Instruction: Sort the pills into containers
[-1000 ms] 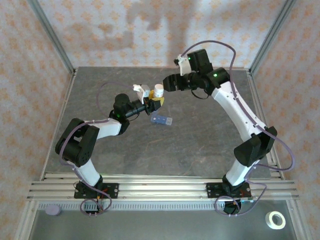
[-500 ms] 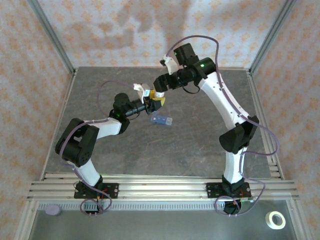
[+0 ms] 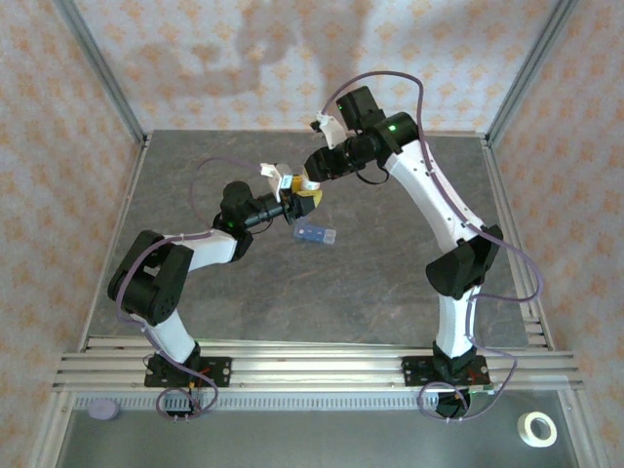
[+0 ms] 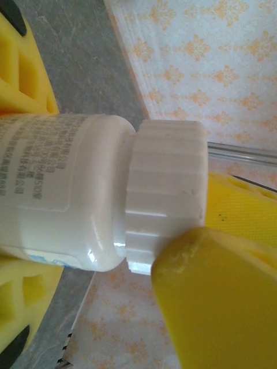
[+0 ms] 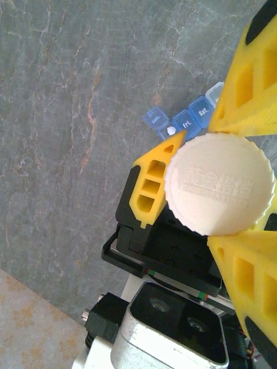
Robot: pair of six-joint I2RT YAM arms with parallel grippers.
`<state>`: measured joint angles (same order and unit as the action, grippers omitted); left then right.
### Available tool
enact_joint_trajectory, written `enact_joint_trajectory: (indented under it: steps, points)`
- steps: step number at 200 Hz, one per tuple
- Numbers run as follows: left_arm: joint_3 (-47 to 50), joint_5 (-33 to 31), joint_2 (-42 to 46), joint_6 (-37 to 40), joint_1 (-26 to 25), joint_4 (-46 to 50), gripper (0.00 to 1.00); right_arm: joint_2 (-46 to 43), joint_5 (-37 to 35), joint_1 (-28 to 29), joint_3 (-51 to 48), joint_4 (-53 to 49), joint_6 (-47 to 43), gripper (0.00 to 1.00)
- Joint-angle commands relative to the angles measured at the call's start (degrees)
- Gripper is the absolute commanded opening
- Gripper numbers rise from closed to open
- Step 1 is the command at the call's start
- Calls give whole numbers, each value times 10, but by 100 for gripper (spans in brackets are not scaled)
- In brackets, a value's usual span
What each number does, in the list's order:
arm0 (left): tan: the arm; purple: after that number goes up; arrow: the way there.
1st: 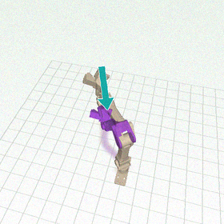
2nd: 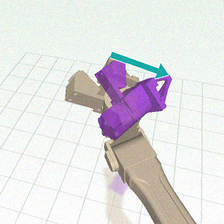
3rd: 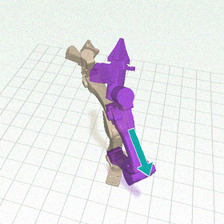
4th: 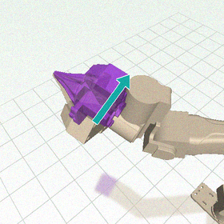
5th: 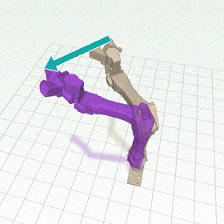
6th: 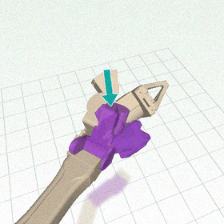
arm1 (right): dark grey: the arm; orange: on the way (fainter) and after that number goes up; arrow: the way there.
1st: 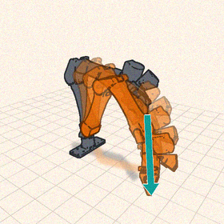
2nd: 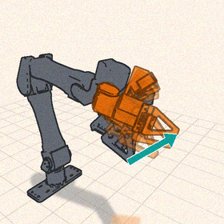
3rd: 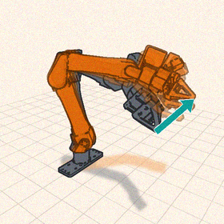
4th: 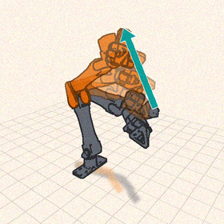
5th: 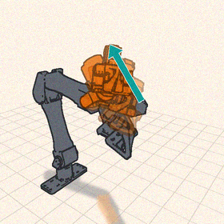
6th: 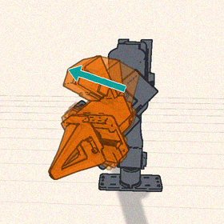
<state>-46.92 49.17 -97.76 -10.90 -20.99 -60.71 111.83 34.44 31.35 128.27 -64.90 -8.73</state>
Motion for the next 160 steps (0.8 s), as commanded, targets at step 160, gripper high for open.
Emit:
enact_joint_trajectory:
  steps: [160]
  points:
    - [15, -84, 21, 45, -1, -31, 0, -145, -180, 33, -257, 285, 361, 53]
